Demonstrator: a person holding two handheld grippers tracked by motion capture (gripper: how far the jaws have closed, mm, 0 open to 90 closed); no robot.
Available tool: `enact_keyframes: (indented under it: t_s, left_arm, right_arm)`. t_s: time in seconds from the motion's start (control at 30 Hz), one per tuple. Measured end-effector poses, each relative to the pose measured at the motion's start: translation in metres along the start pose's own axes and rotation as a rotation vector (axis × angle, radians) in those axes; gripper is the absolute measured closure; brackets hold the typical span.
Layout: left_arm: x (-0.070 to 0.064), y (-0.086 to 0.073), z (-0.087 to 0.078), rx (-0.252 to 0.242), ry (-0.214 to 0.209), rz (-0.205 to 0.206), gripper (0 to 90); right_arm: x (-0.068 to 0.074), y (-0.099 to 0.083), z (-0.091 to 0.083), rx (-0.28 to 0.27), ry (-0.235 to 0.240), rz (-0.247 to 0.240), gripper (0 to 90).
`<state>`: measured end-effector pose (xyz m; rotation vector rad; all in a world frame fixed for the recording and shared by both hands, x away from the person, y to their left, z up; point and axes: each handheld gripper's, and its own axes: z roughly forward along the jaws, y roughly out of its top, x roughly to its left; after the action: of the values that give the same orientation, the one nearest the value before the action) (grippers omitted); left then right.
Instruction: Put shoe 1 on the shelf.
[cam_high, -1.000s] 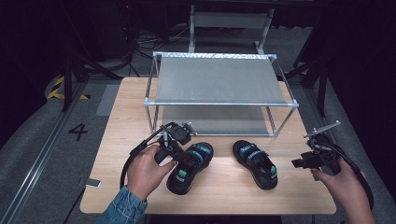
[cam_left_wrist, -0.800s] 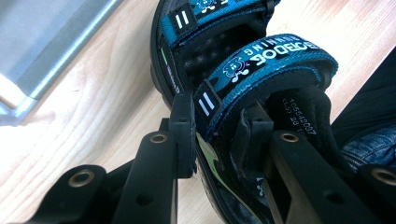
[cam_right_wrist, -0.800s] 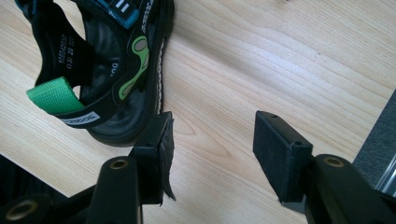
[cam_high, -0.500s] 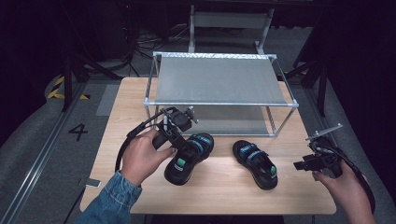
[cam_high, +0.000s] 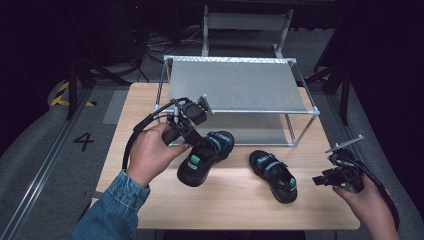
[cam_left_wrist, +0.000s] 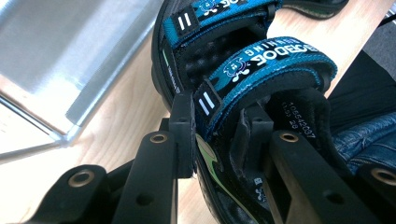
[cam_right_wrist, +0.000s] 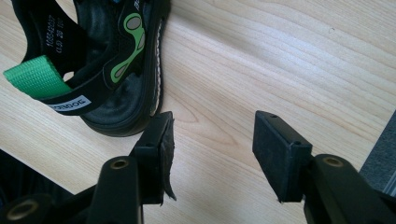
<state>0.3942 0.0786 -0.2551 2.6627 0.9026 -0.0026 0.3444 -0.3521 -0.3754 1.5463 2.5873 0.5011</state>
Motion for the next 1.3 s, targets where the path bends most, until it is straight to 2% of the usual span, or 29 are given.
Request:
enact_keyframes:
  t_s: [0.37, 0.53, 0.67, 0.87, 0.97, 1.17, 1.3]
  left_arm:
    - [0.0, 0.014, -0.027, -0.034, 0.02, 0.007, 72.5]
    - [-0.002, 0.02, -0.04, -0.063, 0.038, -0.003, 72.6]
    - [-0.001, 0.026, -0.049, -0.081, 0.029, -0.017, 72.6]
    - [0.001, 0.035, -0.058, -0.088, 0.04, -0.019, 72.6]
    - [0.004, 0.043, -0.064, -0.105, 0.055, -0.032, 72.8]
    - [0.014, 0.06, -0.07, -0.103, 0.064, -0.042, 72.8]
    - [0.023, 0.07, -0.071, -0.109, 0.072, -0.069, 72.8]
  right_arm:
    - [-0.001, -0.001, 0.0, 0.002, 0.006, 0.009, 49.1]
    - [-0.002, -0.003, 0.0, 0.003, 0.005, 0.016, 48.8]
    - [0.0, -0.005, -0.001, 0.003, 0.001, 0.012, 48.9]
    - [0.001, -0.007, -0.002, 0.008, -0.004, 0.014, 49.0]
    - [0.0, -0.01, -0.002, 0.009, -0.005, 0.02, 48.9]
    - [-0.002, -0.014, -0.002, 0.009, -0.007, 0.03, 48.9]
    - [-0.003, -0.017, -0.003, 0.008, -0.006, 0.033, 48.9]
